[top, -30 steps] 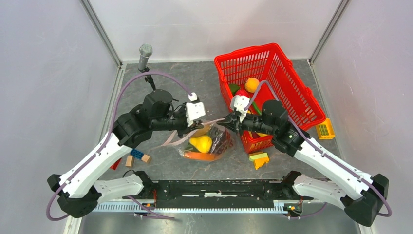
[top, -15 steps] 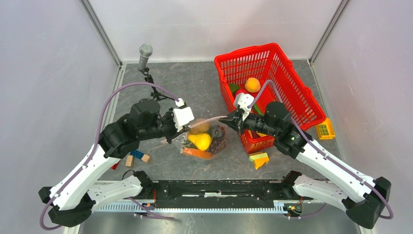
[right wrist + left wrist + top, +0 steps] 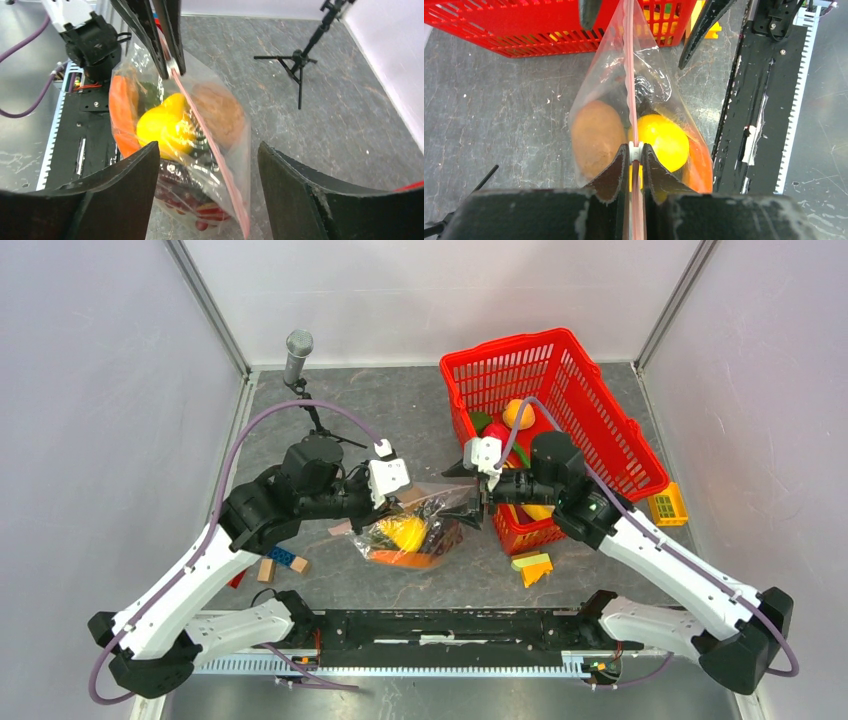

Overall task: Place the food in the zip-top bag and seal the zipper
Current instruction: Zip the zipper food storage bag at the center of the board.

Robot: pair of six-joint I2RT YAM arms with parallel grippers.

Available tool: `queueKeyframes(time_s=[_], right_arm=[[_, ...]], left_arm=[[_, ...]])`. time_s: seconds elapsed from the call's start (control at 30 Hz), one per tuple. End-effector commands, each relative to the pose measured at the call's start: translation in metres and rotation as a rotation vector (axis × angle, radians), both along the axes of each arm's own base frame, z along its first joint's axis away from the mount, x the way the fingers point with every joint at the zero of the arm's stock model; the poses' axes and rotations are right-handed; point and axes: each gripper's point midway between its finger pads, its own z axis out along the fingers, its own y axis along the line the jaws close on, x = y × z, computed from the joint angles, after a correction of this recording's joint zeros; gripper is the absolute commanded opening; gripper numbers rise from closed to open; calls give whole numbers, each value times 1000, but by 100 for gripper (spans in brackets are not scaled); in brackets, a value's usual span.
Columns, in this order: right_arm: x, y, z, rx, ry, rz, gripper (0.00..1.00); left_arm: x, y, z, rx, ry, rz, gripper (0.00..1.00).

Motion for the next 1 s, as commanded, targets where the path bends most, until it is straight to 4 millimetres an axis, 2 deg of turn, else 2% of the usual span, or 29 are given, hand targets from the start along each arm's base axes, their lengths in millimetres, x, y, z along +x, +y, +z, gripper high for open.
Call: queueKeyframes(time_s=[0.0,0.1,0.27,0.37,0.47,0.6,0.67,0.87,0.97], right_arm=[[-8,12,29,-3,-83,132,77],[-7,21,28,-21,-61,155,75],[-11,34,14,-48,-26,193,70],[-12,40,6,-67,-11,198,60],[-13,44,4,-69,-9,203,41],[-6,41,7,-47,-30,147,9],[-1,37,6,-42,-41,101,1],[20,19,5,-38,-64,-87,0],[35,4,4,-41,-71,-217,0]], left_arm=[[-1,-12,32,-110,-45,-36,2],[-1,-14,33,-111,-43,-40,2],[-1,-14,32,-114,-40,-41,2],[-2,-14,33,-122,-44,-44,2],[-2,-13,33,-123,-44,-40,2],[-2,-11,29,-115,-45,-29,2],[-2,-8,27,-111,-50,-17,2],[1,10,21,-87,-78,58,2],[3,22,12,-49,-85,107,2]])
